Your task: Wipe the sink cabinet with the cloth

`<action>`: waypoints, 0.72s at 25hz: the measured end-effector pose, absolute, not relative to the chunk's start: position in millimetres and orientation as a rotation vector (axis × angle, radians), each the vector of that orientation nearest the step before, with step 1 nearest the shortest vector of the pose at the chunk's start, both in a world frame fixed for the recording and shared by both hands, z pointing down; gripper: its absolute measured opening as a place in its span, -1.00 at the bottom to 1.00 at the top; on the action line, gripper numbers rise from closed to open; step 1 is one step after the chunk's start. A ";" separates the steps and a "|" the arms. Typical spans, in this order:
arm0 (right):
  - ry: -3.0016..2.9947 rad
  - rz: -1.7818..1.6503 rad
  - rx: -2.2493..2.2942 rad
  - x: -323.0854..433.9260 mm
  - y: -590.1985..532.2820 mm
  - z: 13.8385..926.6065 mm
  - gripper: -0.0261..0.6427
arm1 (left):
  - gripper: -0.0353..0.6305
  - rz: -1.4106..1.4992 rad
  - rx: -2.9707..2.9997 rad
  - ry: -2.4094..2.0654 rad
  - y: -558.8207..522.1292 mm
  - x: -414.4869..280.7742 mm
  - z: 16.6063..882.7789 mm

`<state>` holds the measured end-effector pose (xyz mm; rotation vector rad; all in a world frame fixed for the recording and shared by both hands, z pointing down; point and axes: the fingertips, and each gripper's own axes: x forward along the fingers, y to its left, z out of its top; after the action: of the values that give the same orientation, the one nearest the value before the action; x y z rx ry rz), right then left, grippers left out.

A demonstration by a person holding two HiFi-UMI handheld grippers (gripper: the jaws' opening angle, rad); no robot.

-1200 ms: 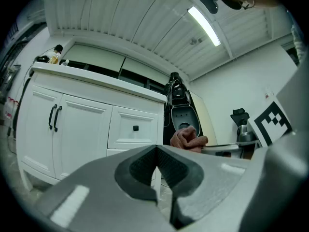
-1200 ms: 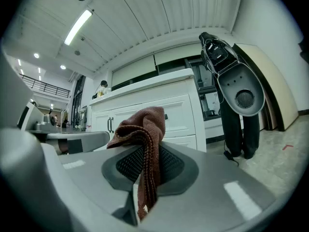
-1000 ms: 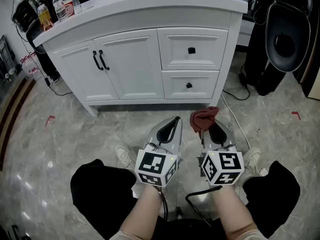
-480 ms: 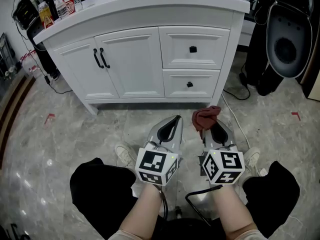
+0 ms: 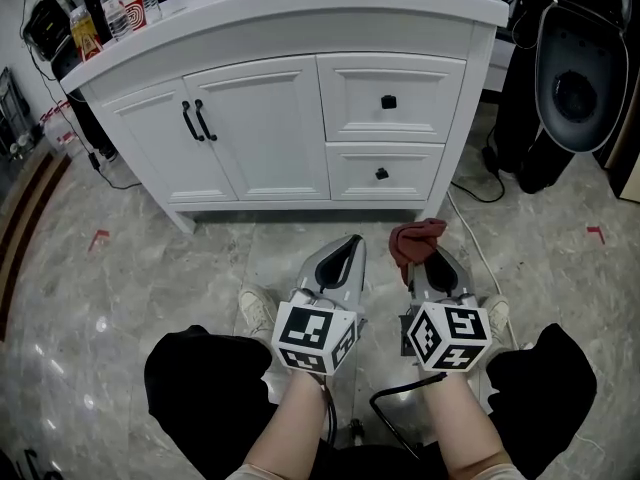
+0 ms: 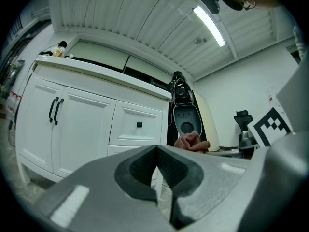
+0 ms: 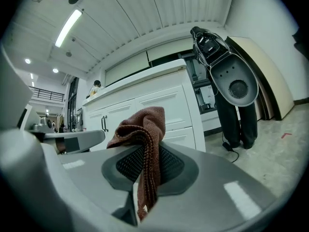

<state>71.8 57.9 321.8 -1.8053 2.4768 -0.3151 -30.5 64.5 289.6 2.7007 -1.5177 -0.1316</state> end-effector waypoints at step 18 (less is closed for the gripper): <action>2.453 -0.277 -1.763 45.2 -103.8 295.6 -0.66 | -0.89 -0.094 2.746 -1.572 -81.9 -53.5 283.4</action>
<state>45.2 -103.8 295.6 -1.7634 2.4526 -0.2765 -53.5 -81.9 283.4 2.7460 -1.5722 -0.0941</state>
